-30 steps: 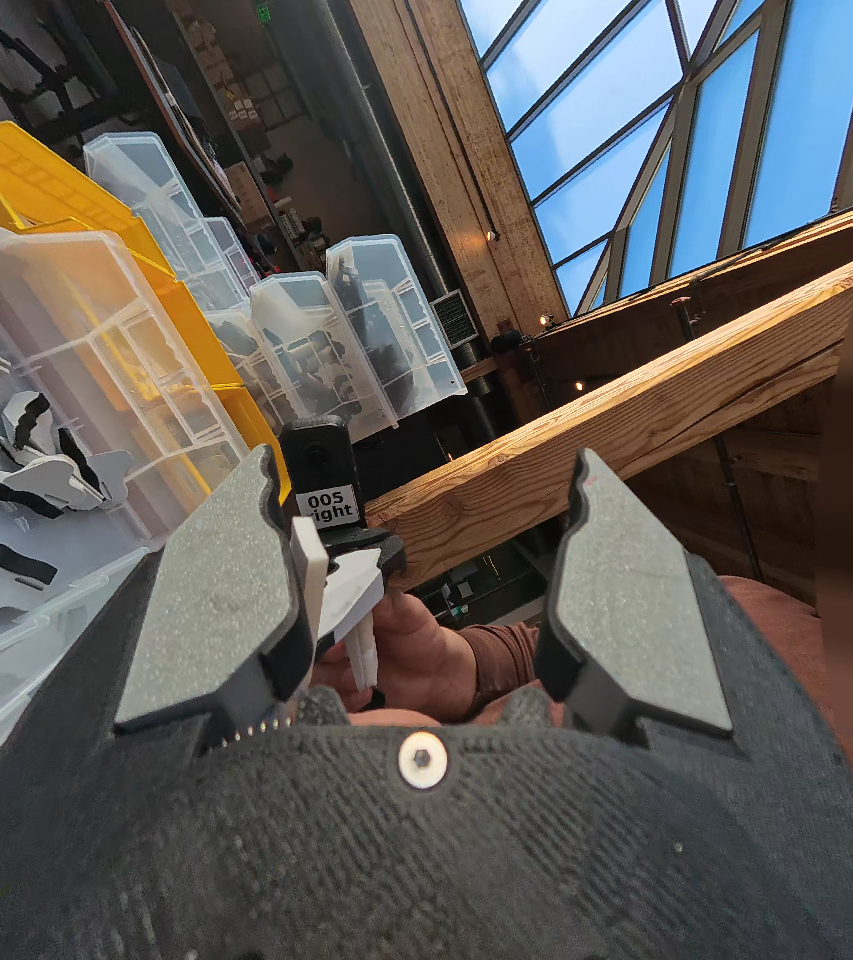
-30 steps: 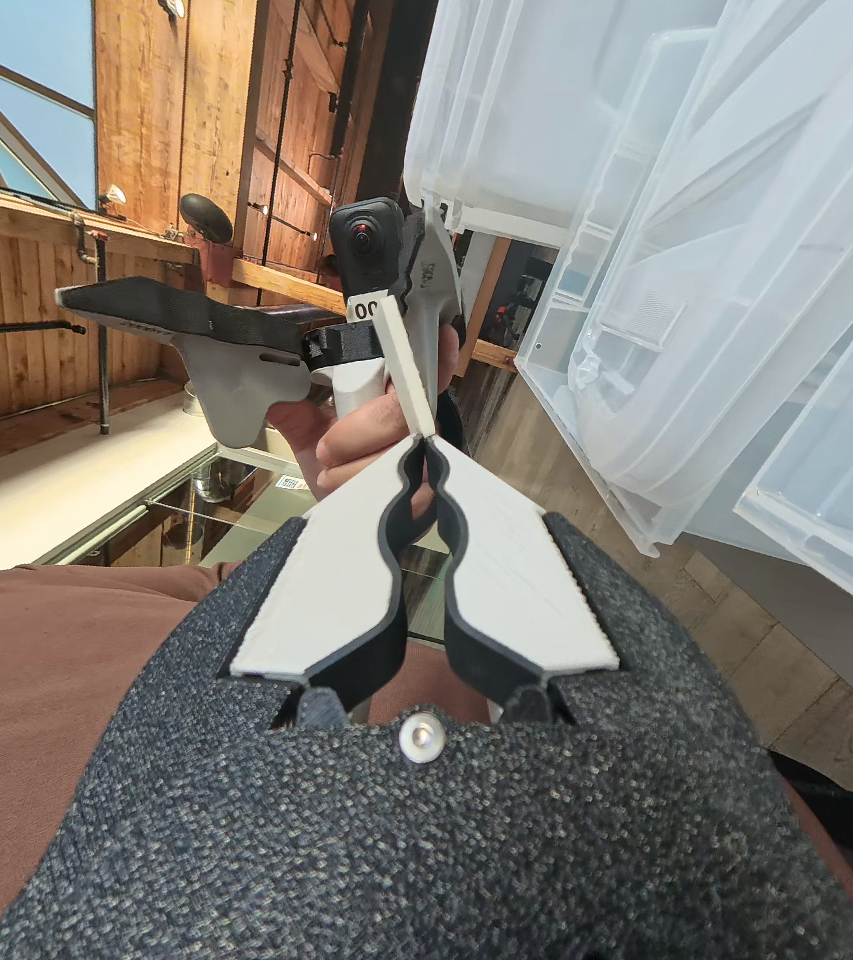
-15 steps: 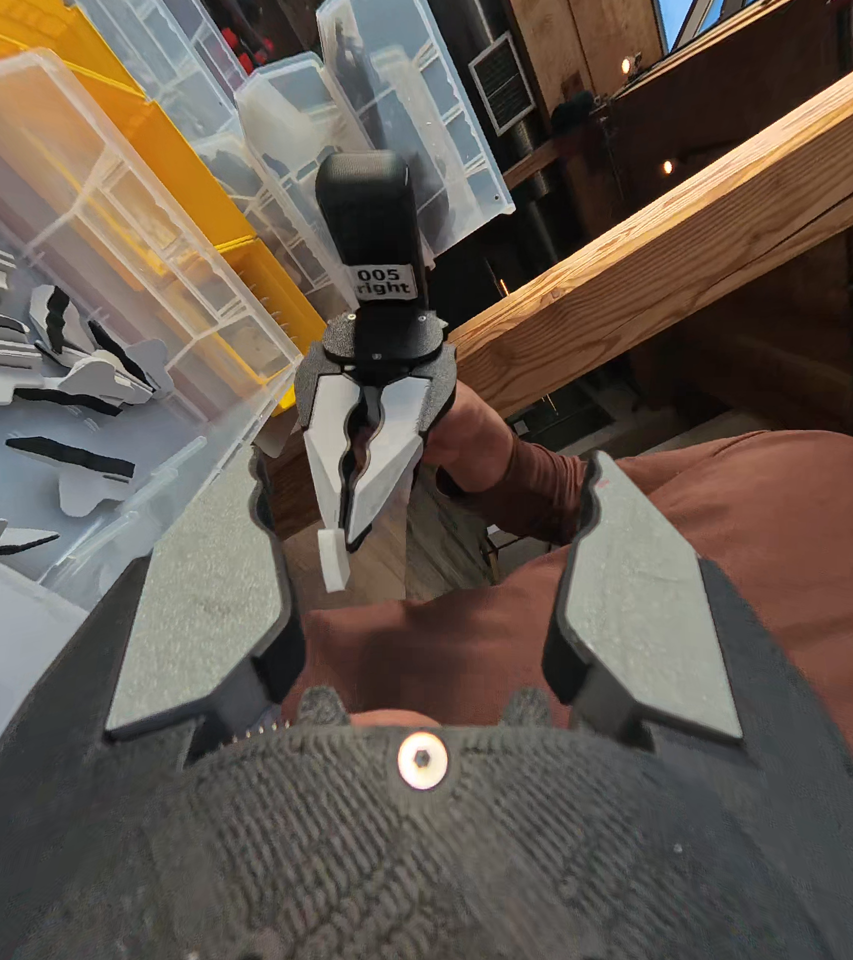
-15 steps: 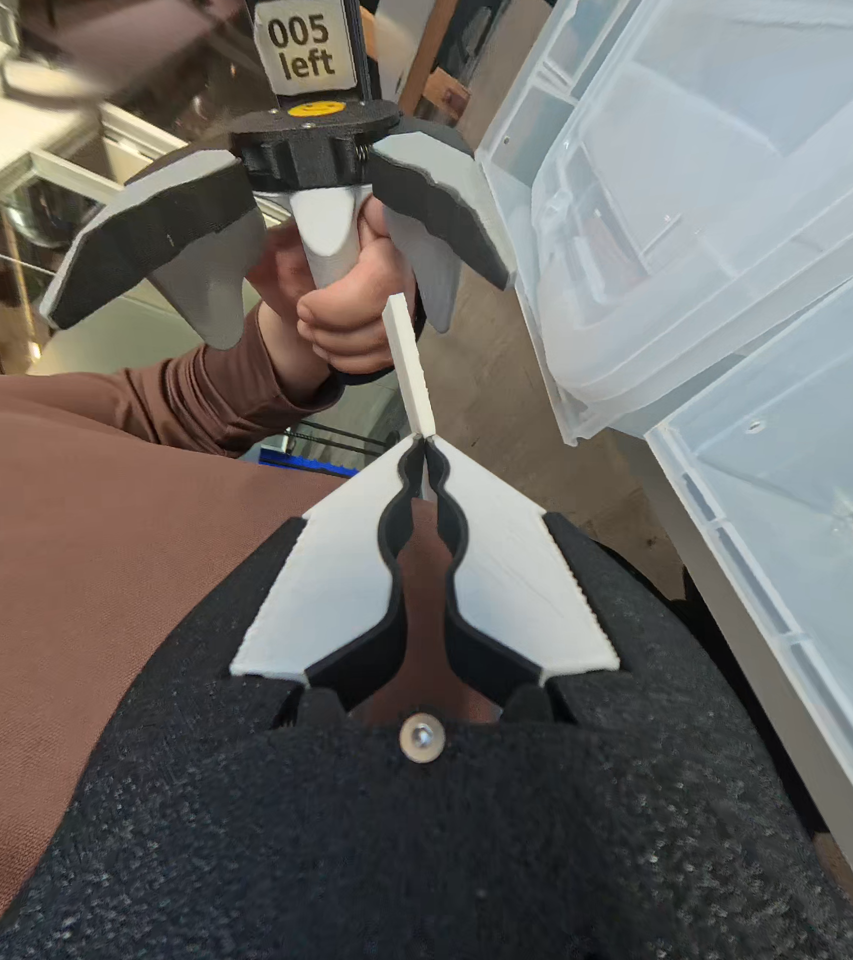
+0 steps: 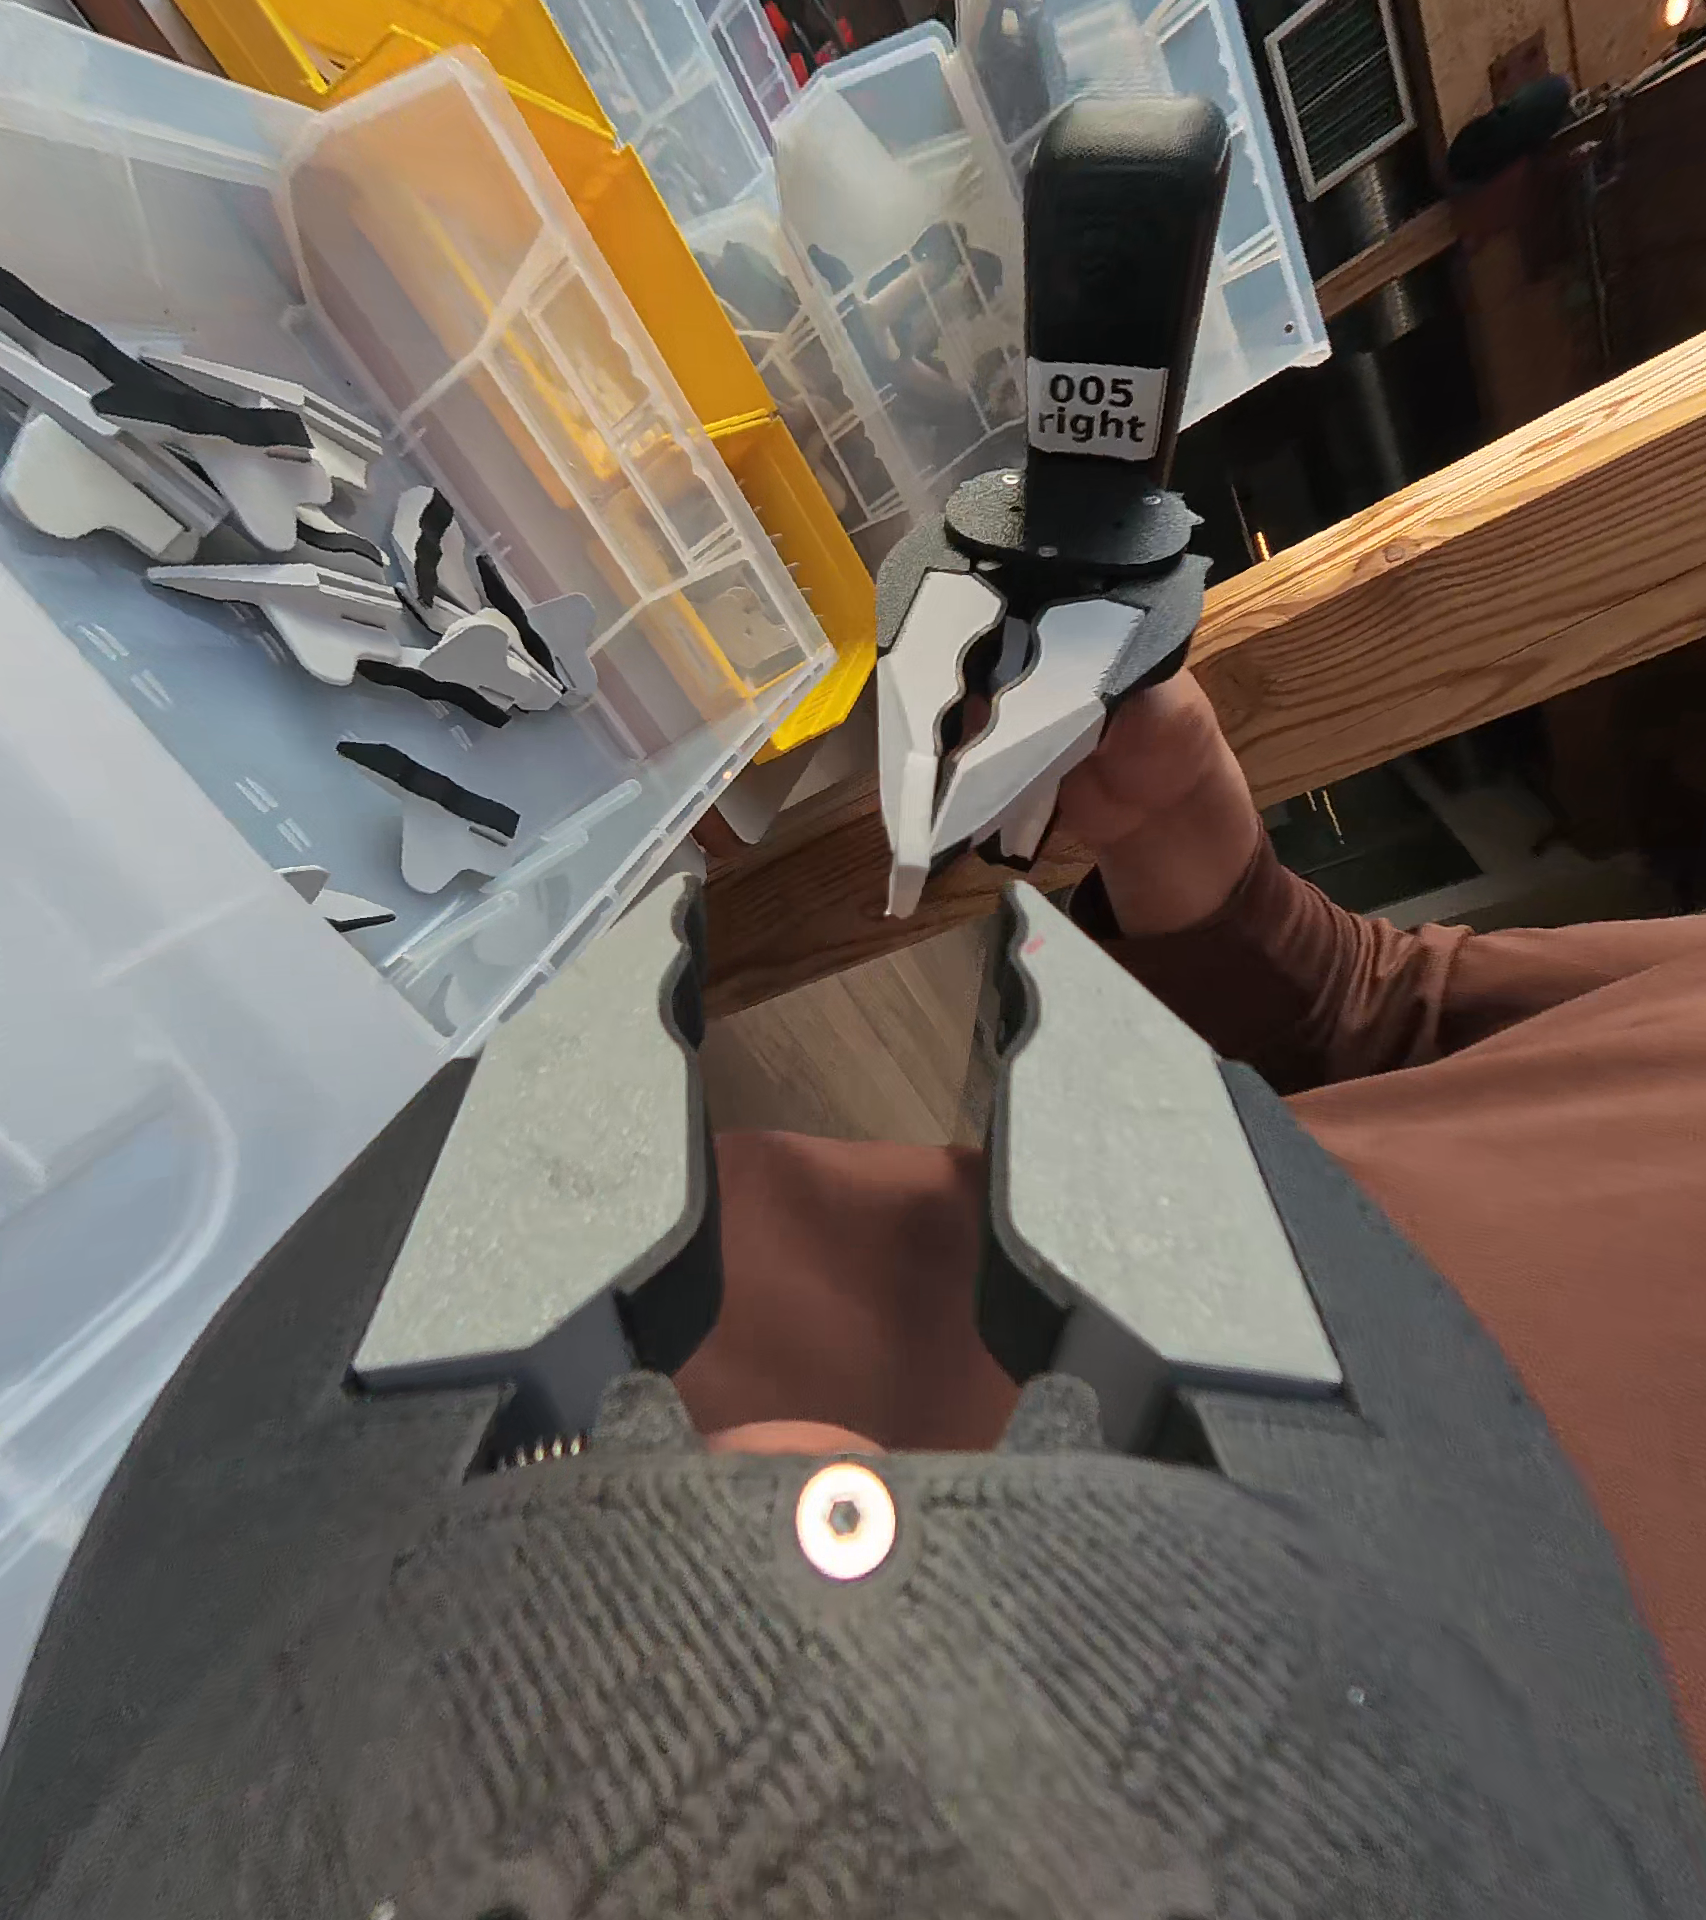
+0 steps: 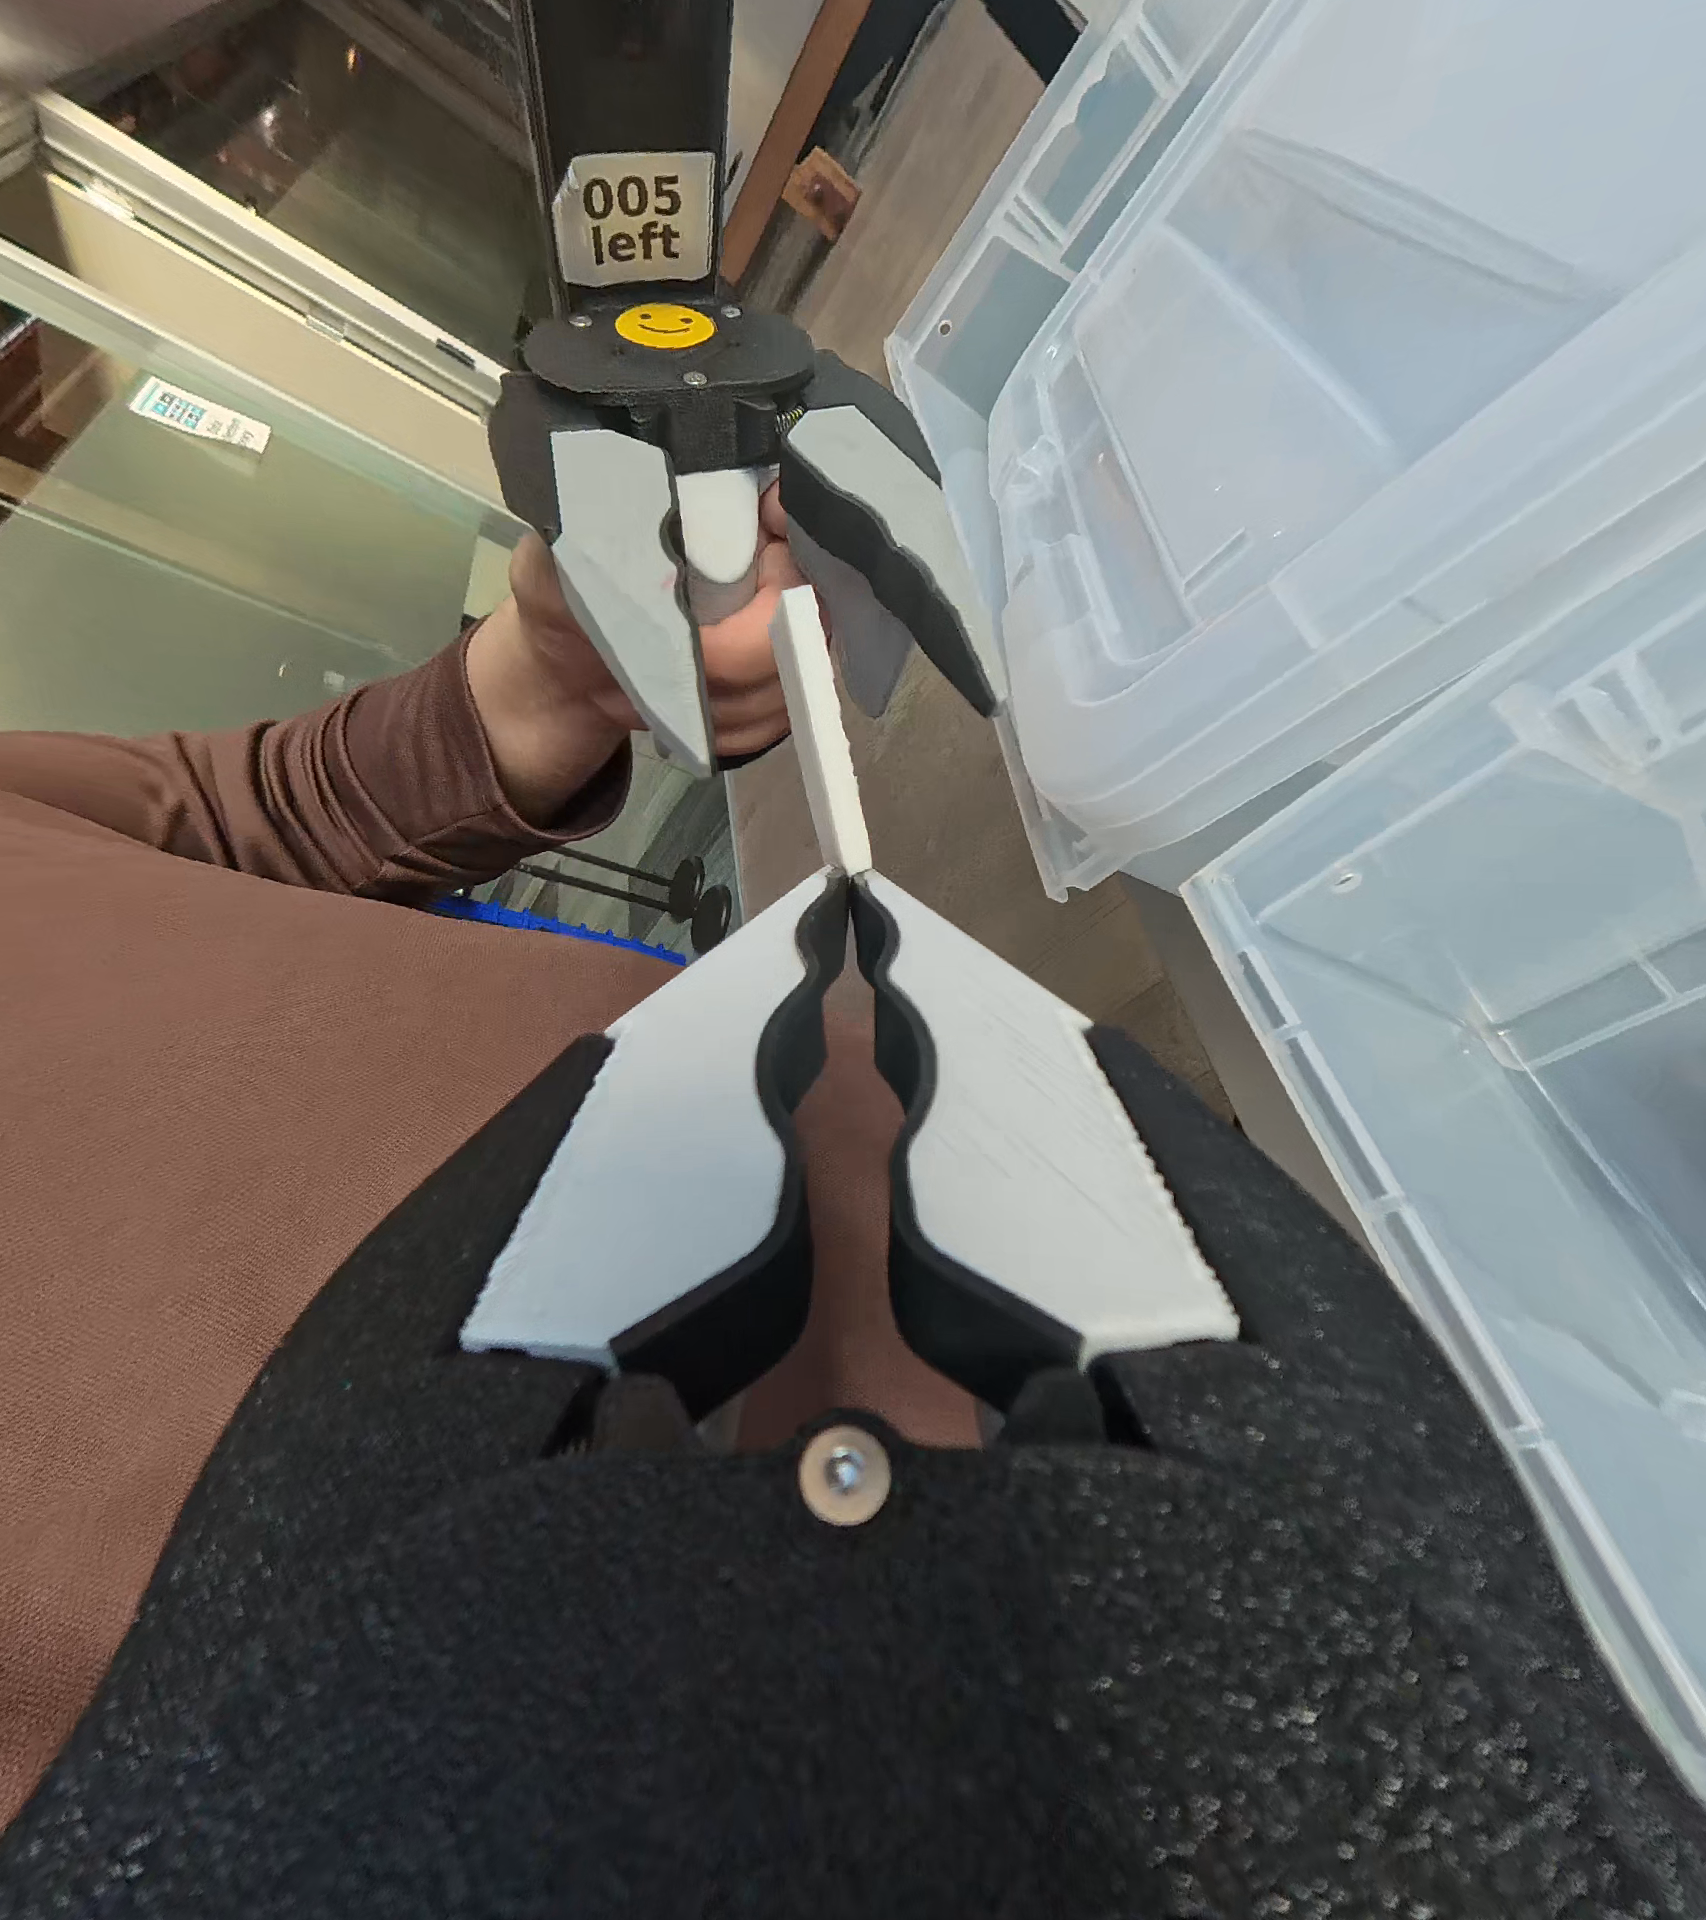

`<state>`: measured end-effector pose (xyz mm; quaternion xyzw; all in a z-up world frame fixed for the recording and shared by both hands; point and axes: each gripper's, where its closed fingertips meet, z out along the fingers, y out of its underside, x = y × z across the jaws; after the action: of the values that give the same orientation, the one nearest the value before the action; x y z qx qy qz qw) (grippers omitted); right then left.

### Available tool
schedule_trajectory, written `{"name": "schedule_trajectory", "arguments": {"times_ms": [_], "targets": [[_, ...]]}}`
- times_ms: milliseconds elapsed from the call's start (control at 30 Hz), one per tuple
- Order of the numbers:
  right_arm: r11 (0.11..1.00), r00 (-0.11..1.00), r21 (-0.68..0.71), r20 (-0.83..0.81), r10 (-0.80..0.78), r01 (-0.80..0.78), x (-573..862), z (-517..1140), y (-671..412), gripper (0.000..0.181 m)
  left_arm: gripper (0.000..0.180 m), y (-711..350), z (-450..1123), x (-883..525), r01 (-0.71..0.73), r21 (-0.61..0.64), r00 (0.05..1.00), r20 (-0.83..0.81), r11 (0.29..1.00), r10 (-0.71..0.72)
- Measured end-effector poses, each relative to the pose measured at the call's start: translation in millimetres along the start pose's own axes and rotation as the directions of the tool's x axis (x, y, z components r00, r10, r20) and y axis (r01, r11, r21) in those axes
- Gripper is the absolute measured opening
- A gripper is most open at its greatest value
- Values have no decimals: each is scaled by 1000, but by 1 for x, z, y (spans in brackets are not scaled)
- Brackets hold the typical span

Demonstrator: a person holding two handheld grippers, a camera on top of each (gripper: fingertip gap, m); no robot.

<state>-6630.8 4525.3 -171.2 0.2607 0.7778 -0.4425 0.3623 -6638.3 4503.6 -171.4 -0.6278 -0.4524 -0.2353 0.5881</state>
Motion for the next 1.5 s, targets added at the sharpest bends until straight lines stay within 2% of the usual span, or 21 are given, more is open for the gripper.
{"name": "schedule_trajectory", "arguments": {"times_ms": [100, 233, 300, 333, 467, 533, 600, 700, 733, 767, 800, 900, 933, 1000, 1033, 1100, 1200, 1233, 1333, 1433, 1500], "targets": [[999, 999, 19, -43, -29, 29, 0, -10, -1, 0, 49, -5, -5, 7, 19, 38, 999, -43, 999, -17], [995, 992, -21, -84, -96, 94, -5, -4, 1, 0, 43, 1, 4, 5, -71, -27, 997, 12, 997, 71], [992, 989, -31, -87, -122, 120, -7, 0, 0, 0, 8, 3, 6, 11, -131, -54, 991, -5, 990, 131], [991, 986, -30, -95, -134, 132, -7, 1, -2, 0, 4, 1, 6, 14, -156, -41, 988, -1, 987, 156], [970, 968, 8, -67, -242, 243, -25, -4, -11, 4, 4, -7, -1, 37, -302, 5, 952, -49, 953, 302], [932, 934, 48, -28, -357, 358, -47, -9, -17, 10, 4, -11, -8, 59, -414, 58, 905, -82, 909, 417], [881, 882, 60, -66, -466, 469, -62, -12, -25, 34, 4, -12, -15, 83, -516, 116, 839, -130, 849, 528], [792, 790, 34, -101, -604, 610, -85, -12, -32, 38, 4, -13, -20, 108, -639, 161, 743, -127, 752, 658], [757, 755, 27, -91, -649, 653, -95, -11, -31, 31, 4, -15, -21, 112, -675, 167, 714, -97, 719, 693], [715, 712, 16, -98, -695, 699, -103, -12, -31, 9, 4, -19, -23, 117, -709, 173, 684, -67, 684, 726], [668, 663, 3, -129, -738, 744, -109, -12, -33, 3, 4, -21, -26, 120, -734, 173, 660, -45, 656, 750], [540, 521, -29, -221, -824, 841, -123, -13, -40, 3, 4, -25, -32, 132, -793, 175, 591, -9, 583, 807], [511, 492, -12, -250, -834, 860, -129, -14, -44, 12, 4, -27, -33, 134, -814, 159, 567, 15, 558, 824], [487, 470, 1, -268, -841, 873, -140, -17, -49, 16, 4, -26, -34, 135, -861, 114, 504, 47, 497, 863], [476, 453, -26, -268, -850, 879, -141, -18, -49, 0, 4, -28, -34, 134, -880, 88, 472, 75, 466, 878], [438, 403, -77, -275, -873, 896, -142, -18, -50, 0, 4, -29, -35, 135, -913, 38, 408, 103, 407, 907], [399, 346, -156, -287, -894, 903, -139, -20, -52, 17, 4, -29, -32, 141, -943, -32, 325, 115, 331, 939], [369, 312, -185, -275, -909, 911, -140, -20, -50, 2, 4, -30, -33, 141, -952, -60, 290, 127, 299, 948], [293, 218, -237, -295, -930, 926, -140, -21, -52, 3, 4, -32, -33, 143, -968, -132, 197, 126, 214, 972], [315, 236, -261, -293, -926, 912, -139, -22, -56, 2, 4, -35, -32, 141, -969, -194, 130, 131, 154, 983], [275, 193, -271, -292, -937, 923, -141, -21, -58, 3, 4, -37, -34, 143, -970, -209, 99, 128, 124, 987]]}}
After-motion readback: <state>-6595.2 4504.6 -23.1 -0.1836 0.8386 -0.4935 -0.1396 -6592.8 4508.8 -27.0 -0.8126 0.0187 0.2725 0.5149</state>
